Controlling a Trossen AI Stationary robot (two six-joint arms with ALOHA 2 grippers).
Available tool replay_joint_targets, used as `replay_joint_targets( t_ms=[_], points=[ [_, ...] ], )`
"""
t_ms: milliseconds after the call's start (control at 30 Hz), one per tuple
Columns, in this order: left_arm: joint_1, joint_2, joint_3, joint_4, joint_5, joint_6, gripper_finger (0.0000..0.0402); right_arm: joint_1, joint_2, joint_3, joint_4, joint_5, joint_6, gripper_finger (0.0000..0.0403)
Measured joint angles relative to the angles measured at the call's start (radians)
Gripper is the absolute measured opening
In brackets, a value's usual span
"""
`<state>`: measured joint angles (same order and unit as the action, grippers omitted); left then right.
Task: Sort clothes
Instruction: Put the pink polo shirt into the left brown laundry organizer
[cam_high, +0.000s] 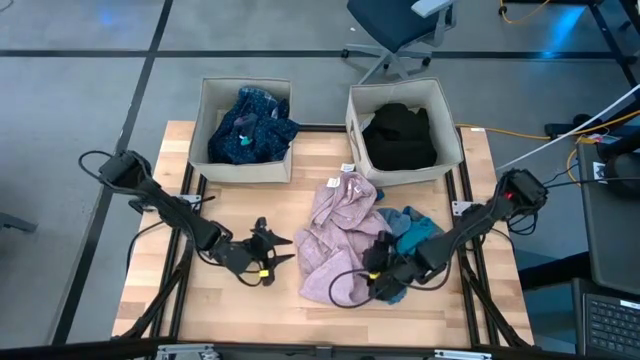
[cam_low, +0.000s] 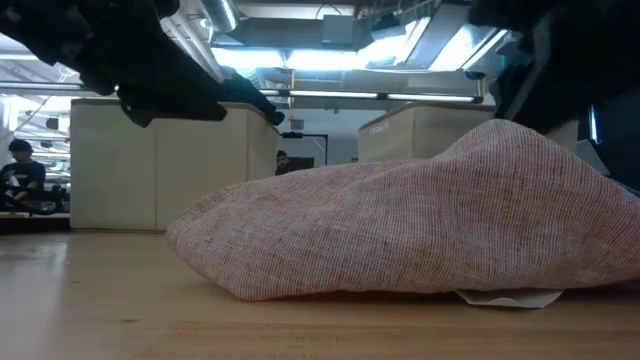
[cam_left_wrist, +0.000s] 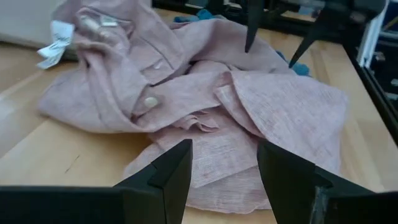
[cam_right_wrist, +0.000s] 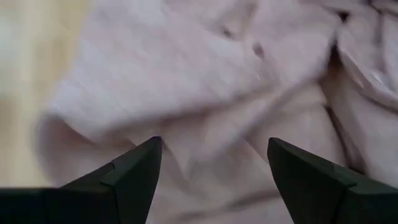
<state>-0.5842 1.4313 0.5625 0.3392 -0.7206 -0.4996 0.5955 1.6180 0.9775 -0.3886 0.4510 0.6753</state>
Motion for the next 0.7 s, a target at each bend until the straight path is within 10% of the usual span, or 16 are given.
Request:
replay_joint_targets(
  t_ms=[400,700],
  points=[
    [0.024,0.184,0.0,0.115,0.038,0.024,0.0172,-0.058,-0.009,0.122,-0.024,0.241,-0.236,0.0293],
    [0.085,0.399,0.01,0.261,0.141,0.075,0.0172,-0.293,0.12,0.054,0.098,-0.02,-0.288,0.0293]
  ],
)
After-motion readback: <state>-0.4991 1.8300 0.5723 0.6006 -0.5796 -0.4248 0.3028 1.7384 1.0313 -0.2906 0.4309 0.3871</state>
